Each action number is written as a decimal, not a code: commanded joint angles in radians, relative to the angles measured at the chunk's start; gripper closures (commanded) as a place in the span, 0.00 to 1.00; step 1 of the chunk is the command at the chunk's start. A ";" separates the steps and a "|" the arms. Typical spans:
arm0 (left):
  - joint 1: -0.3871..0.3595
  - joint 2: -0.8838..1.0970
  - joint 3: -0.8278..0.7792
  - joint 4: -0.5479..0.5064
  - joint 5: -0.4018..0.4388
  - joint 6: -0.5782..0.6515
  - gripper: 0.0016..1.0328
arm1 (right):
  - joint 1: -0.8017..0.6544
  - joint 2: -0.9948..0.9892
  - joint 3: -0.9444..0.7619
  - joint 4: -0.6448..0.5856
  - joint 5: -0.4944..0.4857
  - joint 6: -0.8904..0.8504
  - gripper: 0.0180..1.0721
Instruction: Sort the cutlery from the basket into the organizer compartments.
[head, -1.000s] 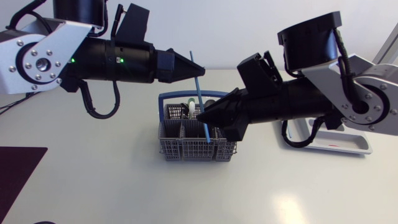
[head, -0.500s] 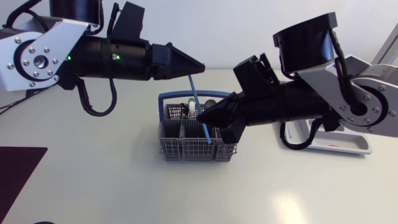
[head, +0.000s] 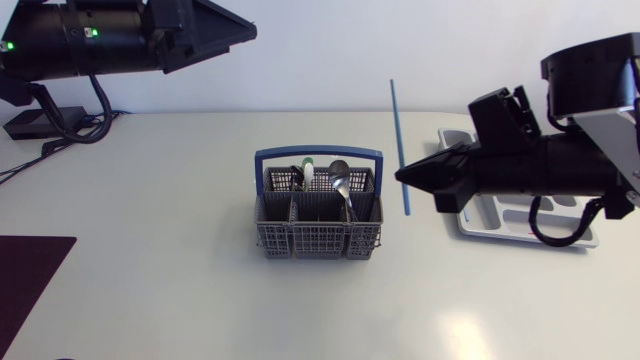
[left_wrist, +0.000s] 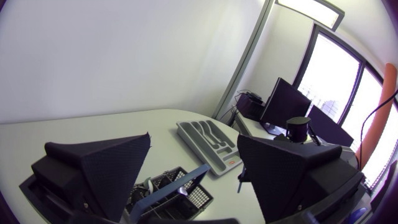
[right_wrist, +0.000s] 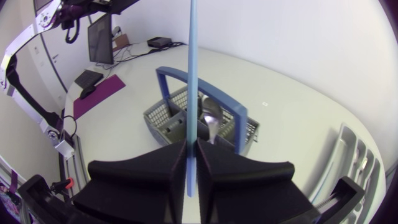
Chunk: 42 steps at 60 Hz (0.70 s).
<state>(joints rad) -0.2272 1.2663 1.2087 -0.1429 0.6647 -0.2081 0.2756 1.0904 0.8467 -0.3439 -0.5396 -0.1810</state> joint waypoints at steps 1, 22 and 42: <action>-0.003 -0.027 -0.029 -0.018 -0.020 0.049 0.04 | -0.090 -0.015 -0.034 -0.014 -0.011 -0.032 0.95; -0.268 -0.045 -0.230 -0.061 -0.327 0.335 0.05 | -0.438 0.140 -0.020 0.039 0.000 -0.137 0.94; -0.436 0.059 -0.390 0.184 -0.494 0.391 0.04 | -0.598 0.421 0.052 0.125 0.043 -0.161 0.95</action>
<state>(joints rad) -0.6533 1.2789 0.8402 0.0113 0.1837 0.1604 -0.3077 1.4483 0.8623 -0.2344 -0.5182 -0.3233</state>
